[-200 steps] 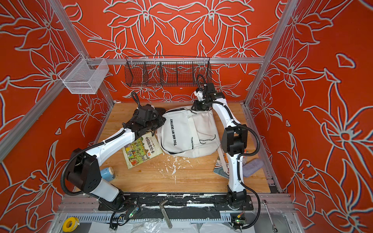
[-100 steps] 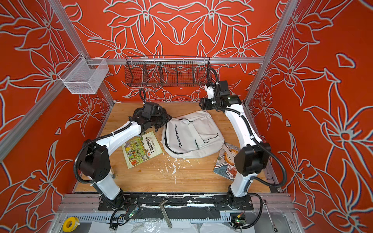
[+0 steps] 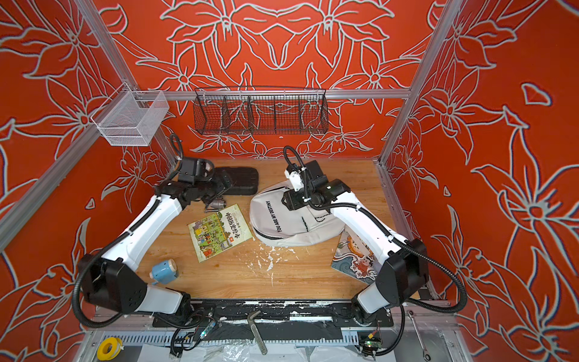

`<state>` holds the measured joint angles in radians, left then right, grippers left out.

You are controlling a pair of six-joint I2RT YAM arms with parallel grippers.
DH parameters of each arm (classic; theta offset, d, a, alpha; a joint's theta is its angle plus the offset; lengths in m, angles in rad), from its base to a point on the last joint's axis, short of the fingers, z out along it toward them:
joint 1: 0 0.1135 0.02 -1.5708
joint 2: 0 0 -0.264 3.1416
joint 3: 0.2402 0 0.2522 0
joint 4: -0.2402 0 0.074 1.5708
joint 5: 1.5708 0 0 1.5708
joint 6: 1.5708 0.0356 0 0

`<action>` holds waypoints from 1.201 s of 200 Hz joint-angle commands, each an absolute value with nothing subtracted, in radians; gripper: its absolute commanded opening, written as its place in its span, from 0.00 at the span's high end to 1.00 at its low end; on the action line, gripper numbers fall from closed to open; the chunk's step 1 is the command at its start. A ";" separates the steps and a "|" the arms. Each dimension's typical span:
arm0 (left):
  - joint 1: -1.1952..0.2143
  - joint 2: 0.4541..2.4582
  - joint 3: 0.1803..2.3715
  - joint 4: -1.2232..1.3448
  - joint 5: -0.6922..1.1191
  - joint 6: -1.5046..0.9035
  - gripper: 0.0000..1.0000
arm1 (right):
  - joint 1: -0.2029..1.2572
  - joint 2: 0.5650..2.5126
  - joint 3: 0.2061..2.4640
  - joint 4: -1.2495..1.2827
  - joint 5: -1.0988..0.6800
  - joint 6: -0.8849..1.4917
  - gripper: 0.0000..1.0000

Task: Pack books, pencil case, and school supplies into a backpack
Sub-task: Move the student bag to the center of the table.

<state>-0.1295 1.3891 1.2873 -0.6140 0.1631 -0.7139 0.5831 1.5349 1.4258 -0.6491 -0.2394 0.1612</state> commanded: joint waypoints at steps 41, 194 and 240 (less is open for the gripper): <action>0.002 1.286 1.083 -0.772 0.294 -0.720 0.04 | 0.804 1.722 1.491 -0.585 -0.126 0.136 0.36; 0.158 1.327 0.882 -0.790 0.237 -0.645 0.03 | 0.874 2.031 1.699 -0.718 0.138 0.041 0.31; 0.165 1.402 0.887 -0.764 0.185 -0.603 0.03 | 0.852 2.024 1.690 -0.731 0.165 0.046 0.41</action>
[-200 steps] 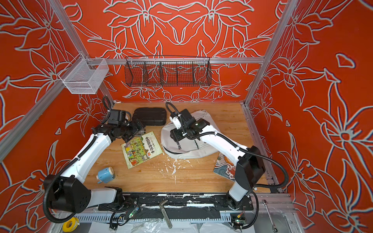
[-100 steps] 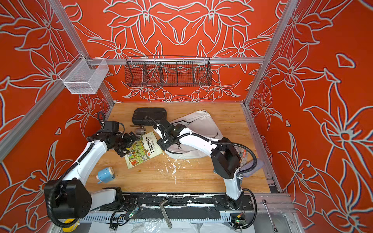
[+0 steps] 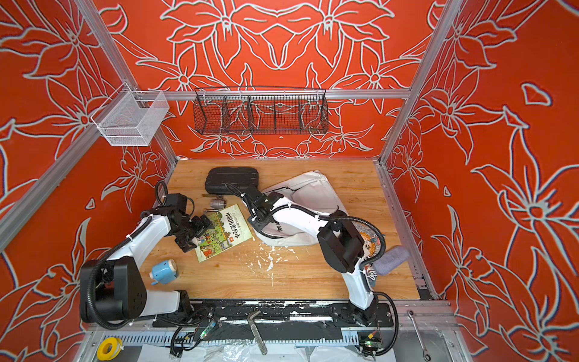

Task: Pack books, pencil case, and school supplies into a backpack
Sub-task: Move the student bag to the center of the table.

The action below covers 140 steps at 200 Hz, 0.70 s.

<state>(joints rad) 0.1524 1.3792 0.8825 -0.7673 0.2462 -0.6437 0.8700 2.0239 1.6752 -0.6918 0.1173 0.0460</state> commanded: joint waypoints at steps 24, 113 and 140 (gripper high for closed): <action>0.182 1.407 0.873 -0.732 0.161 -0.584 0.02 | 0.839 2.018 1.671 -0.716 0.148 0.052 0.48; 0.200 1.502 0.850 -0.563 0.157 -0.501 0.03 | 0.806 1.998 1.648 -0.692 0.091 0.050 0.69; 0.200 1.545 0.866 -0.554 0.149 -0.461 0.03 | 0.794 1.984 1.637 -0.683 0.076 0.052 0.74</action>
<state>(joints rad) 0.1955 1.5124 0.8513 -0.5777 0.1535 -0.5076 0.8078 2.0232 1.6581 -0.6880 0.0925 0.0422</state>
